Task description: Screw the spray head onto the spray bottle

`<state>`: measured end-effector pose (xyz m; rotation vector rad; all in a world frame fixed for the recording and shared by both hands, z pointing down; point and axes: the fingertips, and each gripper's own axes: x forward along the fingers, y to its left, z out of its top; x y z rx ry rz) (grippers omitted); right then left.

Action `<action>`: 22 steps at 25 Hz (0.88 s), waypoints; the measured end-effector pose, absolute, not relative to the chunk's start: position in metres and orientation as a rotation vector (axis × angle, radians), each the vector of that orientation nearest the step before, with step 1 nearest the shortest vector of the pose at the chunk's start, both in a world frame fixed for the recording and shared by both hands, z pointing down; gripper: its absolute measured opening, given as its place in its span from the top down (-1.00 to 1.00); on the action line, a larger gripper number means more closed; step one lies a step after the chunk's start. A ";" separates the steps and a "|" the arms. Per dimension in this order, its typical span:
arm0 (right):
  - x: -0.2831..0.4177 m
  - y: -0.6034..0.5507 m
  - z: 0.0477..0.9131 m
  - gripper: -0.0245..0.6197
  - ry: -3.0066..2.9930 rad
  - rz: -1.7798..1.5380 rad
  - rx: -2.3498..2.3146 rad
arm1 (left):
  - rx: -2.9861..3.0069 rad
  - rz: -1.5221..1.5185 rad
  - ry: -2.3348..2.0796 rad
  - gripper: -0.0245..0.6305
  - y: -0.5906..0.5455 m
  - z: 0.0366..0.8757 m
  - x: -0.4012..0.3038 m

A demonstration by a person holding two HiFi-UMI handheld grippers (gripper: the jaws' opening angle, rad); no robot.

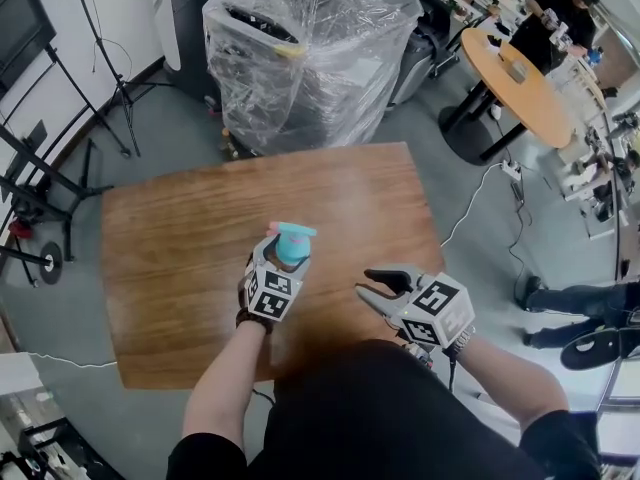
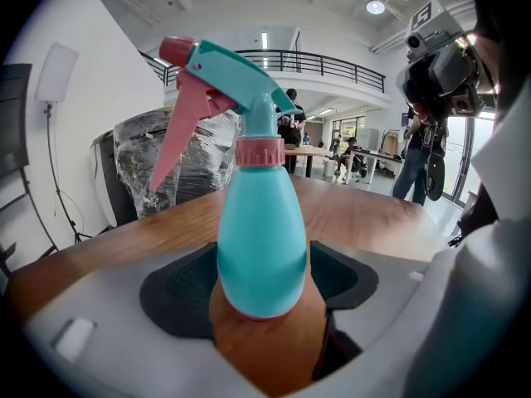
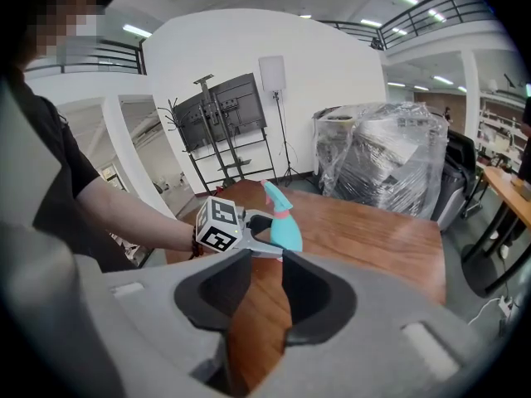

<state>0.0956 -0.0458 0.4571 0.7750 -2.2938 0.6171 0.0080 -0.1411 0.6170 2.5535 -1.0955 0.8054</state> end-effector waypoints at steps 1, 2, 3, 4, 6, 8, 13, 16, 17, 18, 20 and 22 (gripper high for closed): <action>0.096 -0.044 0.458 0.59 -2.296 0.618 0.768 | 2.552 0.814 -1.098 -0.24 -0.140 0.618 0.007; 0.097 -0.043 0.460 0.59 -2.297 0.619 0.762 | 2.548 0.823 -1.102 -0.26 -0.138 0.618 0.007; 0.098 -0.041 0.461 0.59 -2.297 0.621 0.757 | 2.543 0.831 -1.106 -0.26 -0.137 0.619 0.006; 0.100 -0.040 0.462 0.60 -2.299 0.623 0.752 | 2.538 0.839 -1.112 -0.26 -0.135 0.620 0.004; 0.101 -0.038 0.464 0.59 -2.304 0.627 0.744 | 2.529 0.852 -1.125 -0.29 -0.132 0.620 0.003; 0.102 -0.036 0.465 0.60 -2.314 0.630 0.735 | 2.520 0.860 -1.143 -0.30 -0.127 0.618 0.000; 0.096 -0.039 0.466 0.61 -2.365 0.621 0.719 | 2.486 0.785 -1.219 -0.17 -0.109 0.595 -0.011; 0.091 -0.042 0.467 0.80 -2.401 0.605 0.726 | 2.445 0.718 -1.279 0.13 -0.091 0.568 -0.018; 0.089 -0.043 0.468 0.89 -2.414 0.601 0.727 | 2.422 0.688 -1.300 0.28 -0.084 0.559 -0.019; 0.087 -0.044 0.468 0.95 -2.428 0.600 0.726 | 2.400 0.646 -1.319 0.43 -0.078 0.549 -0.018; 0.083 -0.045 0.469 0.95 -2.458 0.610 0.717 | 2.361 0.544 -1.347 0.57 -0.067 0.527 -0.014; 0.079 -0.046 0.468 0.95 -2.487 0.623 0.703 | 2.332 0.474 -1.365 0.75 -0.058 0.508 -0.007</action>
